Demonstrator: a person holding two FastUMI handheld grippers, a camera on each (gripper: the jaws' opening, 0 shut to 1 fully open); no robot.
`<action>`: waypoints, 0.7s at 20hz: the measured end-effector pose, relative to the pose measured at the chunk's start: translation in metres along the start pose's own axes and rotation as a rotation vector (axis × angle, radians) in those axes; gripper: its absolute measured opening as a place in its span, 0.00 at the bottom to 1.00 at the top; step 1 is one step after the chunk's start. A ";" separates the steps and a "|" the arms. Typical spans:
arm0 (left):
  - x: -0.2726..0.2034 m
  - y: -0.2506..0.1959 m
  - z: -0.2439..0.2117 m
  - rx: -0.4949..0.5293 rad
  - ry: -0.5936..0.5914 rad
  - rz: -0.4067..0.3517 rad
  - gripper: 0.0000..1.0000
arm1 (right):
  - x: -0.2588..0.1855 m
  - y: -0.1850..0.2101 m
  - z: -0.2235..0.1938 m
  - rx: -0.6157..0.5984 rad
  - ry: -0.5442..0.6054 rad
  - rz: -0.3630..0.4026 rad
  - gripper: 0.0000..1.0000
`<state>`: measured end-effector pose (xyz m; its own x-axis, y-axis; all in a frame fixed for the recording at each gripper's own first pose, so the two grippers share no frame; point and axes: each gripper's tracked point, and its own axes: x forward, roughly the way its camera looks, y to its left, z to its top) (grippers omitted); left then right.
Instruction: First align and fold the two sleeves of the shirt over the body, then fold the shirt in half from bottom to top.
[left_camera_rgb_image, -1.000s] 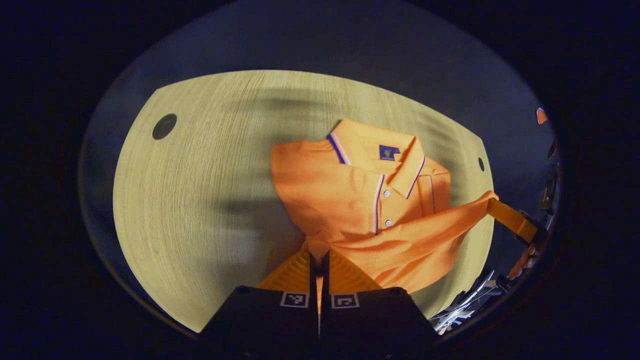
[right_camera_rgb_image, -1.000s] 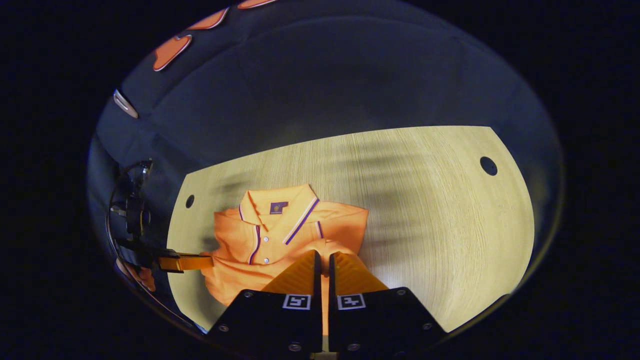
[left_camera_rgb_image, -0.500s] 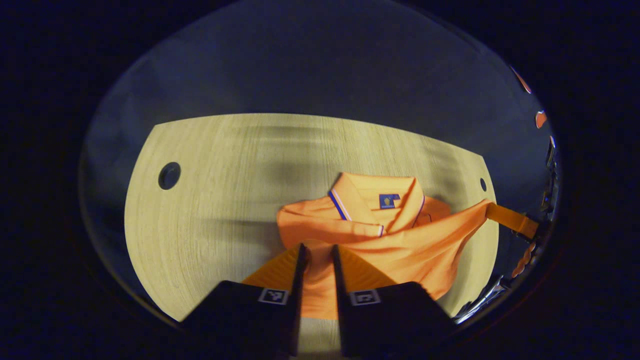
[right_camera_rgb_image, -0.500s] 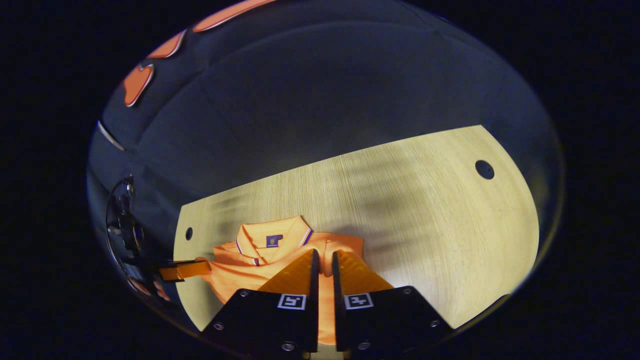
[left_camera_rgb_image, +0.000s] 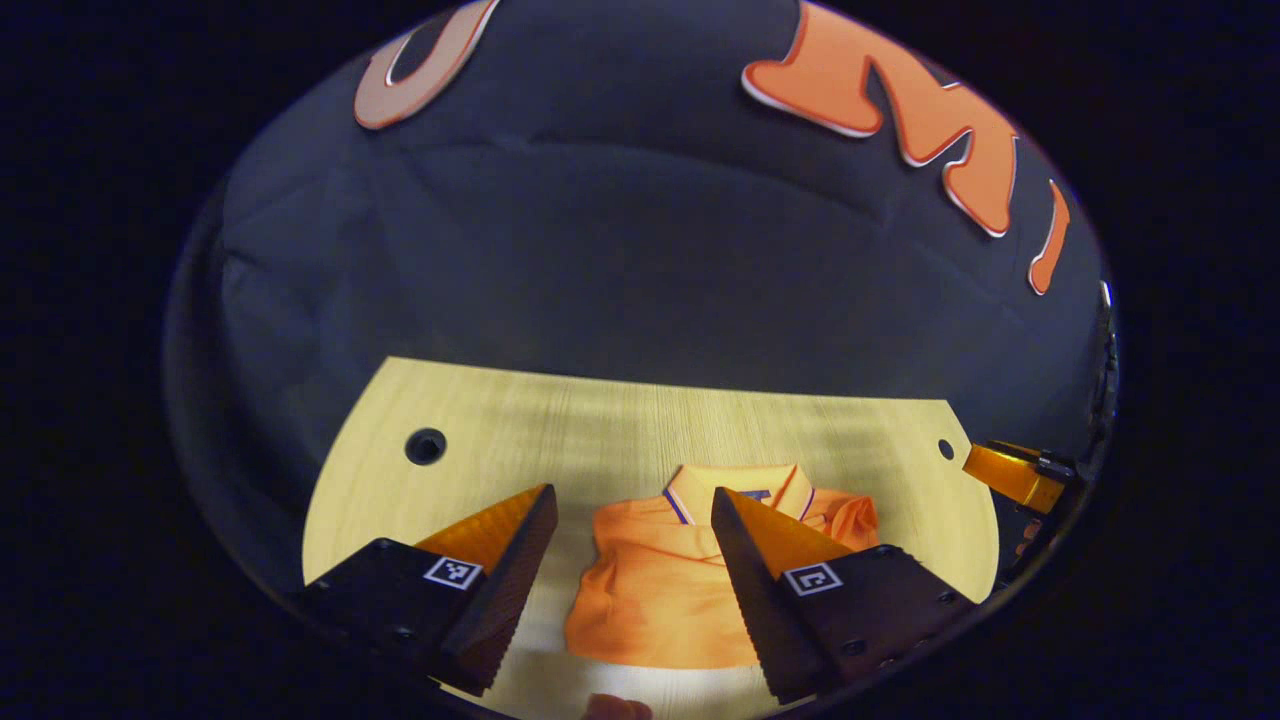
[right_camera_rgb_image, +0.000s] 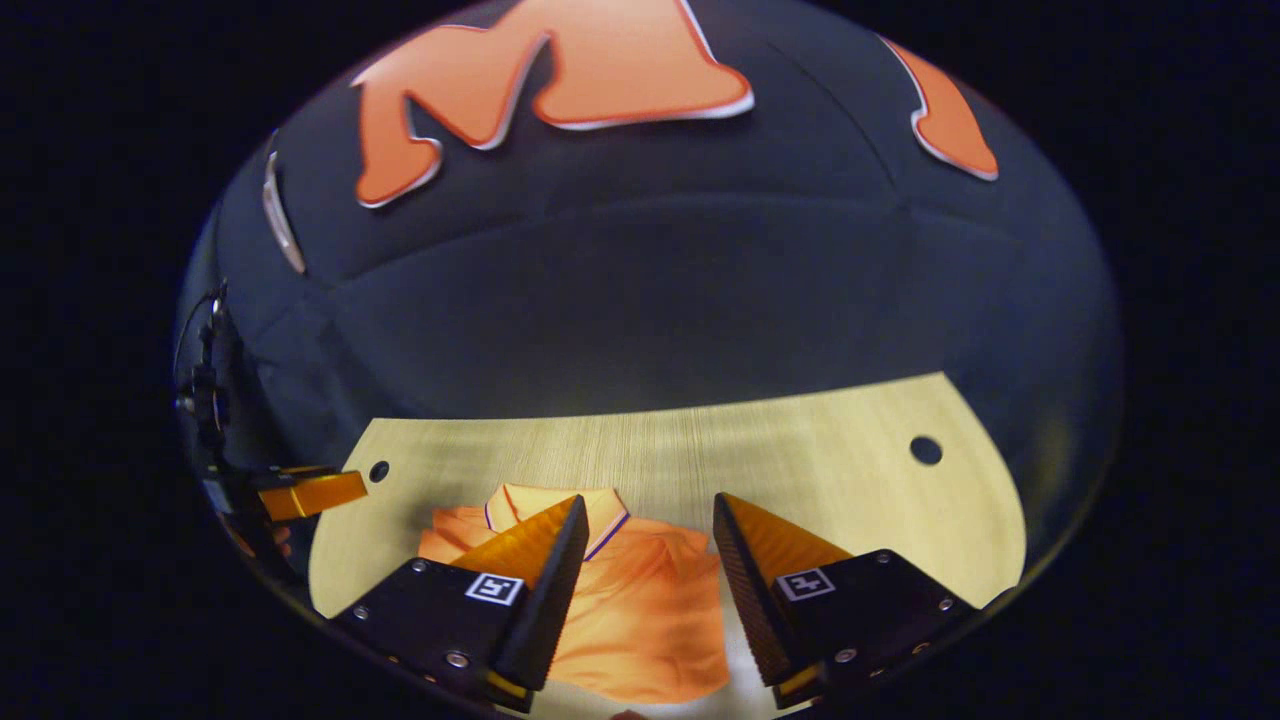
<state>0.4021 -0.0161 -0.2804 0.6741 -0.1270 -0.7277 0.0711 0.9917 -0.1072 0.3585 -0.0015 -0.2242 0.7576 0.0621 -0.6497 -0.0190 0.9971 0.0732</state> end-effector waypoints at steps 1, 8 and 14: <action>-0.008 0.000 0.006 0.006 -0.044 0.015 0.94 | -0.016 0.005 0.010 -0.030 -0.048 -0.001 0.83; -0.051 -0.015 0.028 0.024 -0.296 0.058 0.96 | -0.101 0.041 0.049 -0.133 -0.309 0.071 0.92; -0.097 -0.027 0.043 0.073 -0.475 0.087 0.91 | -0.160 0.059 0.052 -0.183 -0.420 0.133 0.95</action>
<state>0.3669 -0.0293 -0.1778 0.9394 -0.0370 -0.3408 0.0397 0.9992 0.0009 0.2702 0.0448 -0.0772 0.9383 0.2041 -0.2791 -0.2193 0.9754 -0.0238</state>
